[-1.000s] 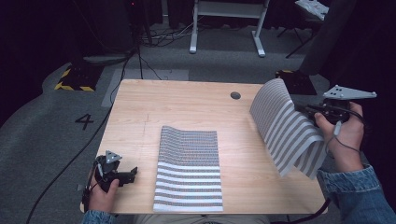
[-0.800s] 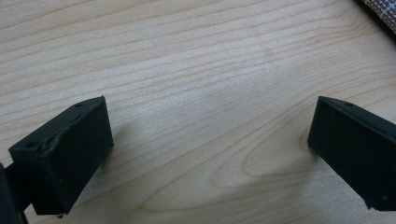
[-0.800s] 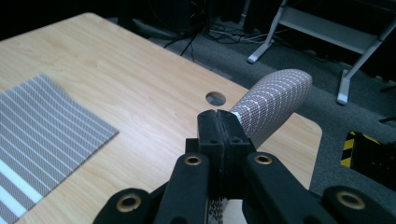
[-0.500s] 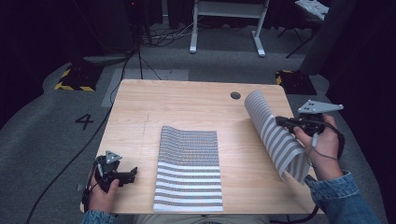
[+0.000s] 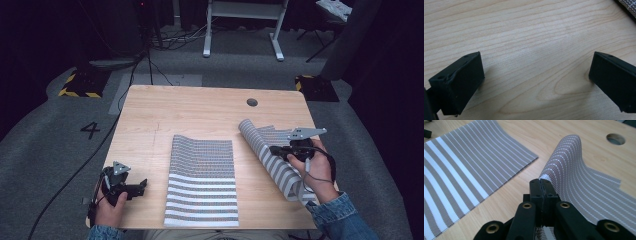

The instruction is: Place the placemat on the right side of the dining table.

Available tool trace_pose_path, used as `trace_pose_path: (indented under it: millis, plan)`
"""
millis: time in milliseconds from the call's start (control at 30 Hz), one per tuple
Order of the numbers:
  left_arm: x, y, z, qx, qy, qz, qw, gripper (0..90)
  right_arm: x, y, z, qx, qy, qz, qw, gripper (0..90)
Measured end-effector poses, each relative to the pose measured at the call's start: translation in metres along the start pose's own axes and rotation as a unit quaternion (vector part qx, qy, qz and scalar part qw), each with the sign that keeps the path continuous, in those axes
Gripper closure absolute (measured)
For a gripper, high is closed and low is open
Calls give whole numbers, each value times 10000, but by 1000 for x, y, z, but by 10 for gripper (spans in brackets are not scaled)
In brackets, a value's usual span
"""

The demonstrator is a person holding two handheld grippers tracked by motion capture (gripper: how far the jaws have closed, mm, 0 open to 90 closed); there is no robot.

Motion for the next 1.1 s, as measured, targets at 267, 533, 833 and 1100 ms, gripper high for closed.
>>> trace_pose_path:
  millis: [267,533,833,1100]
  plan:
    - [0,0,0,0,0,0,10000,0,-4,-2,-16,598,594,282,9960,579]
    - [0,0,0,4,-2,-2,10000,0,-33,-9,5,861,-162,589,9944,443]
    - [0,0,0,9,8,-7,10000,0,-25,-65,49,1295,-966,73,9868,390]
    - [0,0,0,10,9,-7,10000,0,-3,-110,67,1432,-1238,-451,9809,368]
Point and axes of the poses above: each handheld gripper's, and its own axes: x roughly forward along the jaws, y roughly out of its top, z roughly to its right, the point moved 8 cm from there along x, roughly forward along the jaws, and after that the axes turned 10 degrees about x, right-handed, at the moved point
